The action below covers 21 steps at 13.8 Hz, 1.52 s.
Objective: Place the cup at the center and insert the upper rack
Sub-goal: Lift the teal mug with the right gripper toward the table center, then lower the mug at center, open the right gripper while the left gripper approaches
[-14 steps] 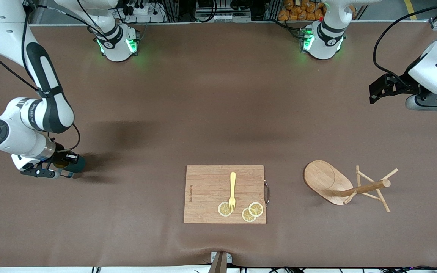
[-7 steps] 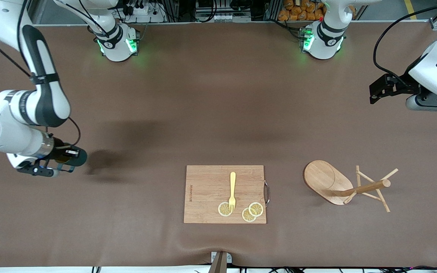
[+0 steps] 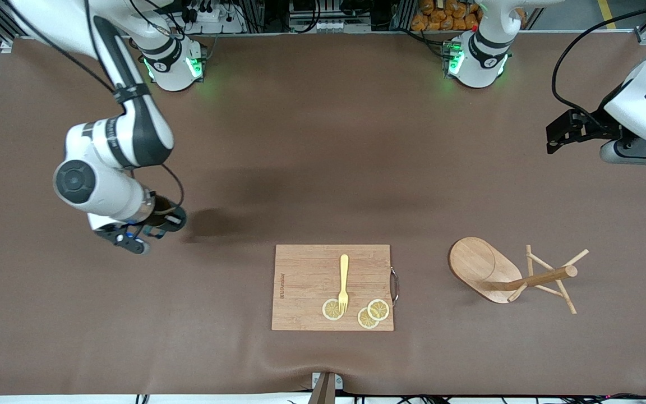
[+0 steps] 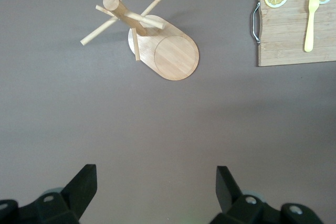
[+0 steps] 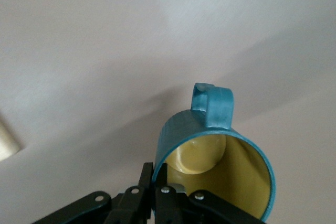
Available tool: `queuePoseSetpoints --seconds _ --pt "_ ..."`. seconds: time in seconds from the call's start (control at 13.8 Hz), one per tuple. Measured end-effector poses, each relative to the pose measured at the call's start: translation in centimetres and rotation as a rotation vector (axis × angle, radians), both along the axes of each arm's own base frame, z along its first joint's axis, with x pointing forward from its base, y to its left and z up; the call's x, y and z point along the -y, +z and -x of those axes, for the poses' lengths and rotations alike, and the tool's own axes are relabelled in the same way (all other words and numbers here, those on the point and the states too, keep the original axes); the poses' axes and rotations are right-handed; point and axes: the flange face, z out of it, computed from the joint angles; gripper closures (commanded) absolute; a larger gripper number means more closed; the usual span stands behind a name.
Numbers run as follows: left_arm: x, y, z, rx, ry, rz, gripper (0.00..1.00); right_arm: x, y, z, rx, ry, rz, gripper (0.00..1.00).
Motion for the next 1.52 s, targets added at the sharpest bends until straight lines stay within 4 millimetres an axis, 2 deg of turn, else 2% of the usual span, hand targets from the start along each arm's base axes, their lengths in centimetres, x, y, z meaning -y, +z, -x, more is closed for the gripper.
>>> queuePoseSetpoints --seconds 0.22,0.44,0.65,0.8,1.16,1.38,1.52 --pt "0.0 0.0 0.0 0.0 0.001 0.0 0.0 -4.2 1.8 1.9 -0.034 -0.088 -0.092 1.0" --pt "-0.1 0.0 0.0 0.0 0.001 0.0 0.0 -9.9 3.0 4.3 -0.047 -0.184 -0.082 1.0" --pt "-0.1 0.0 0.0 0.0 0.002 0.0 0.0 -16.2 2.4 7.5 -0.035 -0.249 -0.07 1.0" --pt "-0.1 0.0 0.0 0.0 0.002 0.0 0.0 -19.5 1.7 9.6 -0.027 -0.304 -0.062 1.0" --pt "-0.2 0.0 0.0 0.001 0.003 0.0 0.0 -24.3 1.1 12.6 -0.024 -0.461 -0.05 1.0" --pt "-0.2 0.0 0.0 0.001 0.003 0.0 0.0 -27.6 -0.6 14.0 -0.017 -0.527 -0.047 1.0" --pt "-0.1 0.0 0.0 0.002 0.002 0.0 0.0 -30.0 -2.0 14.0 -0.011 -0.568 -0.031 1.0"
